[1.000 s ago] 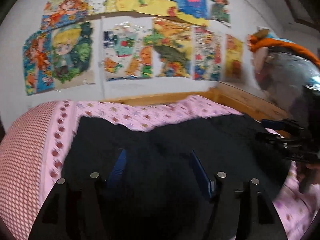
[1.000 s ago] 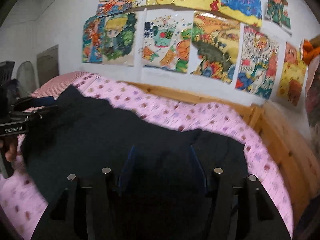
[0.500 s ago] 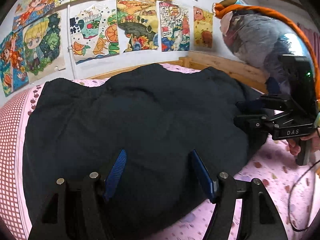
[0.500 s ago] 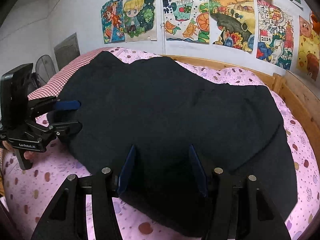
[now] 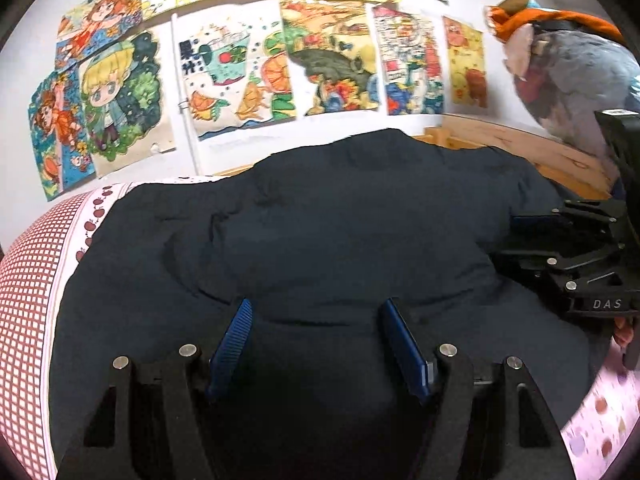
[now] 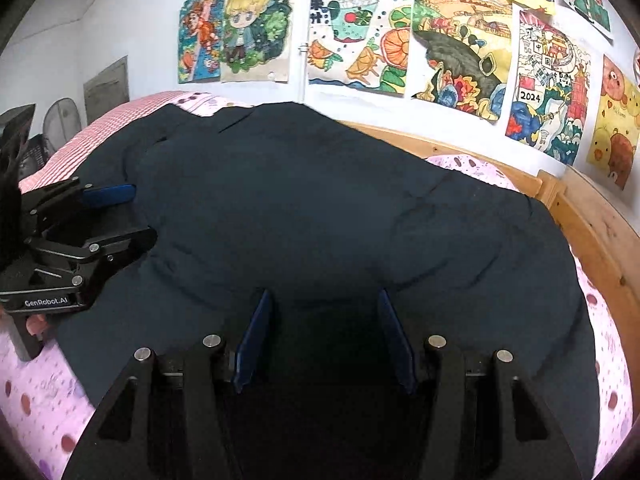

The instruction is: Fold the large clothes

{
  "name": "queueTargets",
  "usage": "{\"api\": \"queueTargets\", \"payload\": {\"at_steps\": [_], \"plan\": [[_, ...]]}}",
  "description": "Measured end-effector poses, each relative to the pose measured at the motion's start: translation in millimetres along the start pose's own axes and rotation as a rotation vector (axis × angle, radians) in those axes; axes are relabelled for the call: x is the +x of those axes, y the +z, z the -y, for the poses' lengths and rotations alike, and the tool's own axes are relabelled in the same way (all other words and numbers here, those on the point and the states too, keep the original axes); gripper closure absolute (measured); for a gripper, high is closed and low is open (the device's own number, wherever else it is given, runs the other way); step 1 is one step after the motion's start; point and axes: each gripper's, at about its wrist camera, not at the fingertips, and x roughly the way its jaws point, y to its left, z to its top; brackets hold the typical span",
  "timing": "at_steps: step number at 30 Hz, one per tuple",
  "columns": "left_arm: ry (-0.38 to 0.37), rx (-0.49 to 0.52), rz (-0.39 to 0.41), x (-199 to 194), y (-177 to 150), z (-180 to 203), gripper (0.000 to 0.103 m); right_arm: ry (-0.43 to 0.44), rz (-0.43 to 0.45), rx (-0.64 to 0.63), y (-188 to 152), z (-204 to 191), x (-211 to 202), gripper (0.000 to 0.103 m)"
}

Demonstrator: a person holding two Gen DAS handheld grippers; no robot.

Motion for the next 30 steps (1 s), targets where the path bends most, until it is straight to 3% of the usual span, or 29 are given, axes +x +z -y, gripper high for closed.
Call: {"api": "queueTargets", "payload": {"at_steps": [14, 22, 30], "plan": [[0.084, -0.133, -0.052, 50.9, 39.4, -33.5, 0.036, -0.047, -0.038, 0.185, 42.1, 45.5, 53.2, 0.052], [0.085, -0.128, -0.174, 91.5, 49.9, -38.8, 0.034, -0.033, -0.093, 0.199, 47.2, 52.9, 83.2, 0.052], [0.077, -0.19, -0.187, 115.9, 61.6, -56.2, 0.024, -0.055, -0.1, 0.191, 55.8, 58.9, 103.3, 0.039]]}}
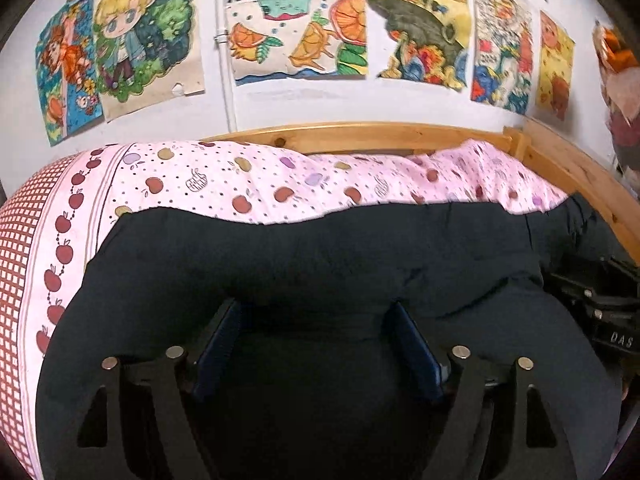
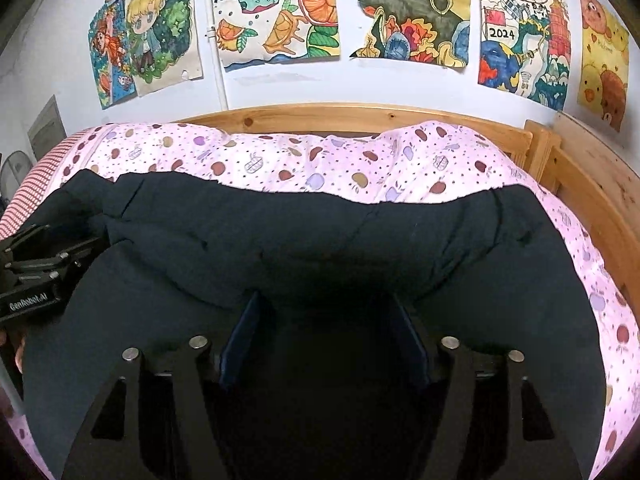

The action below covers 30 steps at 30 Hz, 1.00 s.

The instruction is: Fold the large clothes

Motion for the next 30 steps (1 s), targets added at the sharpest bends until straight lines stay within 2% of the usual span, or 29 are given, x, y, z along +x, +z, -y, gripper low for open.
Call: {"api": "queueTargets", "payload": {"at_steps": [3, 5, 11, 30], "plan": [[-0.006, -0.03, 0.006, 7.0, 5.3, -6.3, 0.023, 0.002, 0.004, 0.001, 5.2, 2.5, 4.3, 0.037], [-0.01, -0.043, 0.006, 11.9, 7.0, -9.2, 0.022, -0.008, 0.004, 0.007, 7.1, 5.6, 8.1, 0.033], [-0.024, -0.039, -0.033, 26.2, 2.9, -6.9, 0.019, 0.013, 0.001, 0.035, -2.1, 10.4, 19.9, 0.029], [-0.055, -0.049, -0.008, 27.3, -4.7, -9.0, 0.017, 0.082, 0.024, 0.084, -10.7, 19.2, 22.0, 0.025]]}}
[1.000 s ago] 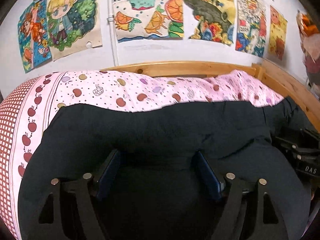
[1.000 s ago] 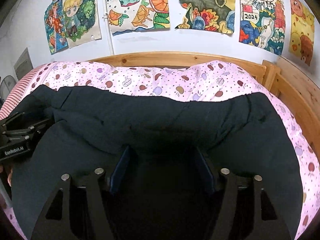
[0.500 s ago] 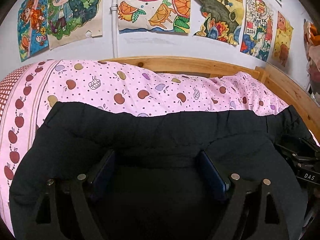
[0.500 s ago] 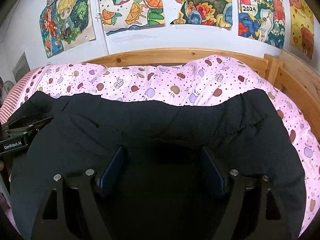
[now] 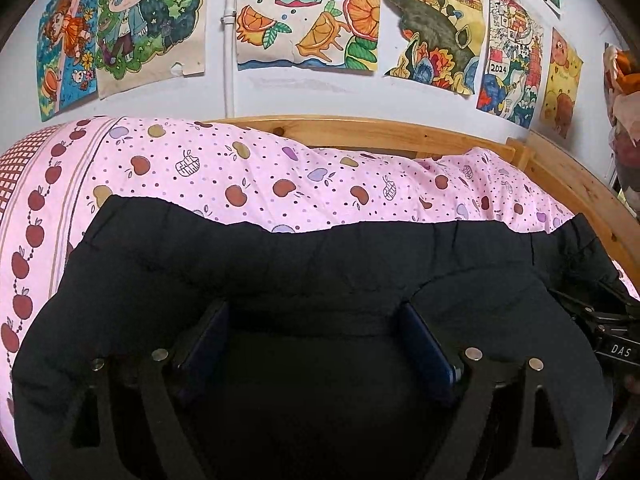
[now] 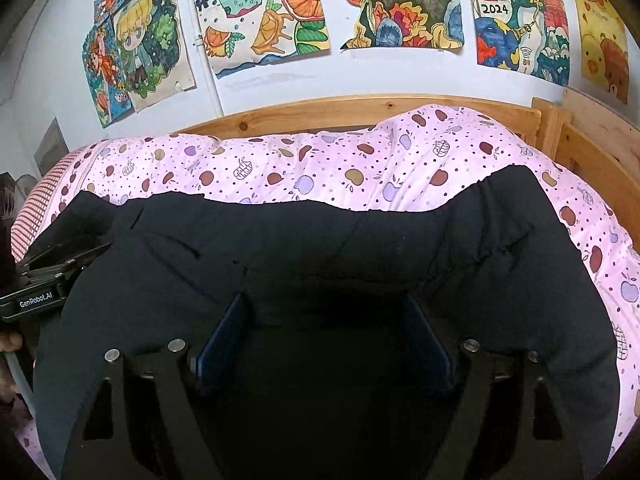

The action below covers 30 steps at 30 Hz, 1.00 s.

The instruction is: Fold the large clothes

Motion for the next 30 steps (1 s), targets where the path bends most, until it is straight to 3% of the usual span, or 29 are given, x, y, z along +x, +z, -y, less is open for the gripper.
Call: {"api": "queueTargets", "payload": {"at_steps": [8, 14, 20, 30], "plan": [[-0.018, -0.004, 0.016, -3.9, -4.1, -1.9, 0.016, 0.004, 0.03, 0.003, -4.9, 0.5, -3.8, 0.025], [-0.073, -0.02, 0.056, -13.9, -9.8, -9.5, 0.015, -0.01, 0.057, -0.004, -10.6, -0.6, -12.9, 0.024], [-0.073, -0.036, 0.14, -33.2, -18.7, -11.7, 0.015, -0.198, 0.136, -0.063, -19.1, -16.5, -30.5, 0.01], [0.045, -0.126, 0.239, -60.5, -26.8, -30.9, 0.015, -0.371, 0.219, -0.099, -22.0, -19.2, -57.5, 0.008]]}}
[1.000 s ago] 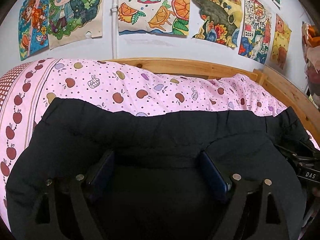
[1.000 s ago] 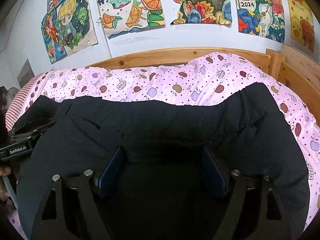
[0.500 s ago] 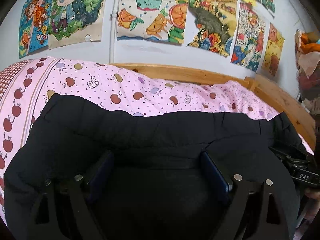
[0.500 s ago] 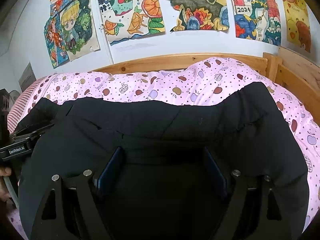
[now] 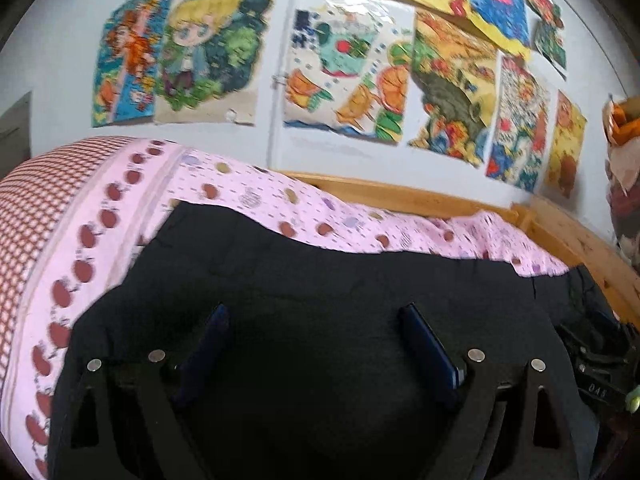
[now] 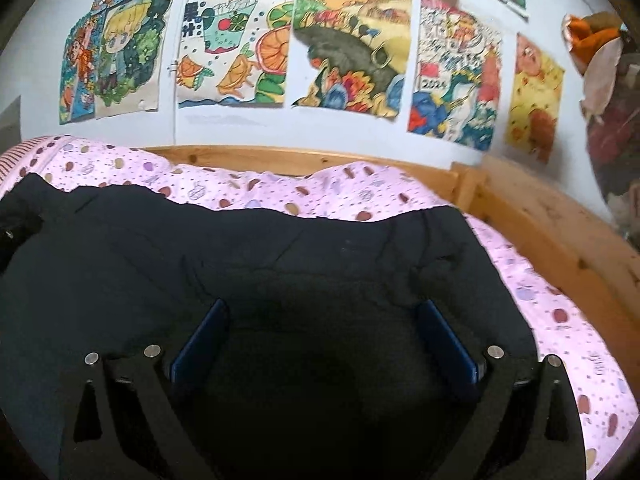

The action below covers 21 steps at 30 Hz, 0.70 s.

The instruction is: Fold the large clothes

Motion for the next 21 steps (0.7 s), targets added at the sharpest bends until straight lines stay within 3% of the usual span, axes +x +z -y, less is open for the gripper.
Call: {"api": "queueTargets", "payload": {"at_steps": [4, 12, 21], "plan": [[0.032, -0.052, 0.029, -11.7, 3.4, -13.9, 0.014, -0.025, 0.013, -0.007, 0.2, 0.7, -5.8, 0.007], [0.084, -0.079, 0.013, -24.4, 9.5, -33.8, 0.012, -0.068, 0.004, 0.003, 5.7, 11.9, -15.4, 0.007], [0.128, -0.185, -0.088, -23.3, 11.1, -75.8, 0.009, -0.075, -0.01, 0.012, 5.5, 27.3, -26.5, 0.007]]}}
